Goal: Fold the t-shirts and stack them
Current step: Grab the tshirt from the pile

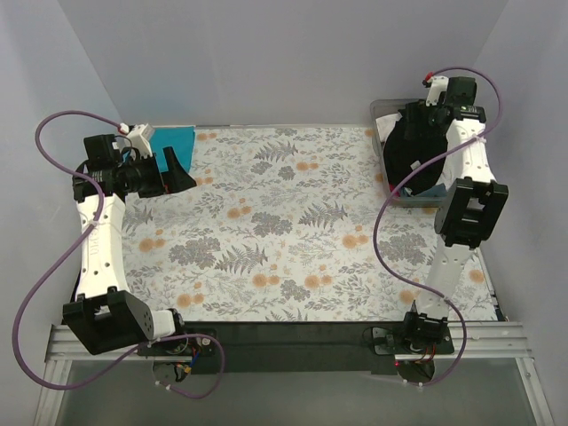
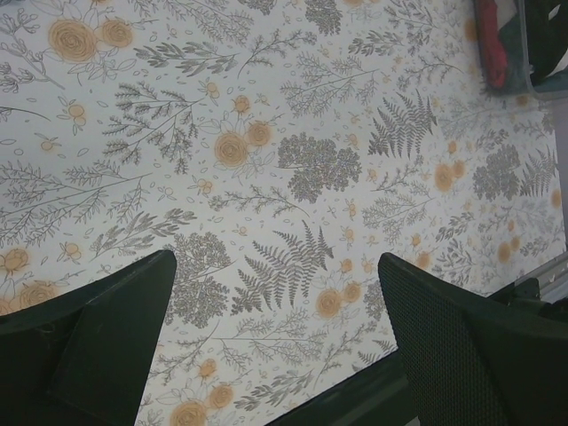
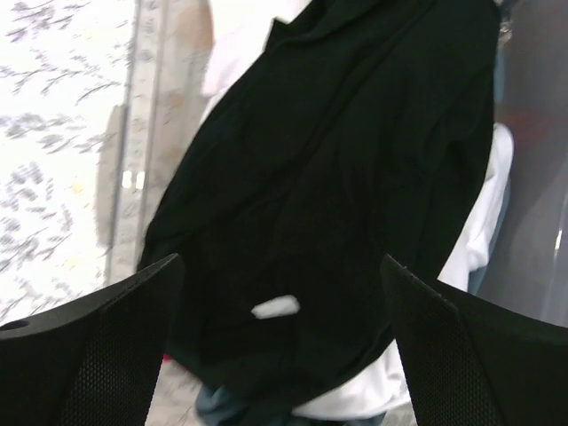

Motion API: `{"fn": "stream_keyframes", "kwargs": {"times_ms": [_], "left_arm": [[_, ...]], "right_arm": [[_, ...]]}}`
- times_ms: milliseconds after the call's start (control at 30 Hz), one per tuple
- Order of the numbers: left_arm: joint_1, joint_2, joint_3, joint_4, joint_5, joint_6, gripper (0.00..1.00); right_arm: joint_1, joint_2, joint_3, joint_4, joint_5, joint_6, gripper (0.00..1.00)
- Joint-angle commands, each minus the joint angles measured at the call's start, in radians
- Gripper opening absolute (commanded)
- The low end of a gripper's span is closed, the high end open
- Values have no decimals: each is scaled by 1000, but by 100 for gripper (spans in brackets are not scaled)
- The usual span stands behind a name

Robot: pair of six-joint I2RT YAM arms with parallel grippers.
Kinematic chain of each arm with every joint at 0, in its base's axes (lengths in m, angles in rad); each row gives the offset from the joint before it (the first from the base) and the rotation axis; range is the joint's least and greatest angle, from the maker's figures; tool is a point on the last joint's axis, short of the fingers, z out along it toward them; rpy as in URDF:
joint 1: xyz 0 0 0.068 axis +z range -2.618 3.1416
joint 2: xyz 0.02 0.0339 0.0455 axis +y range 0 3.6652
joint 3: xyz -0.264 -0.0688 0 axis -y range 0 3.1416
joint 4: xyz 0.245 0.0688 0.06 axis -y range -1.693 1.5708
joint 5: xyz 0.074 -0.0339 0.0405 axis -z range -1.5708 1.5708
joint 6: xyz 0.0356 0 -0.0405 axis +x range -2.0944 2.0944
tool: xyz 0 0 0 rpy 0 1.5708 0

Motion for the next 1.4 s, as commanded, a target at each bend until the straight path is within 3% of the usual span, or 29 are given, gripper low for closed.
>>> {"fn": "stream_keyframes", "kwargs": {"times_ms": [0, 467, 567, 600, 667, 700, 767, 800, 1367], "left_arm": [[1, -45, 10, -39, -13, 42, 98], [1, -28, -22, -80, -65, 60, 98], [2, -14, -24, -82, -56, 56, 98], [1, -6, -18, -83, -51, 51, 98], [1, 1, -10, -80, -43, 45, 98], [2, 7, -10, -79, -37, 42, 98], [2, 12, -5, -77, -20, 34, 98], [1, 15, -1, -79, -16, 33, 98], [1, -25, 10, -57, 18, 25, 98]], "right_arm": [[-19, 76, 115, 96, 49, -11, 98], [-25, 290, 184, 227, 40, 2, 98], [-27, 295, 178, 225, 19, -21, 80], [-25, 280, 168, 225, 2, -26, 64], [-25, 258, 159, 225, -63, -41, 49], [-25, 235, 158, 225, -81, -43, 30], [-25, 212, 156, 224, -118, -55, 8], [-25, 185, 156, 225, -123, -60, 1], [-30, -303, 145, 331, -346, 52, 1]]}}
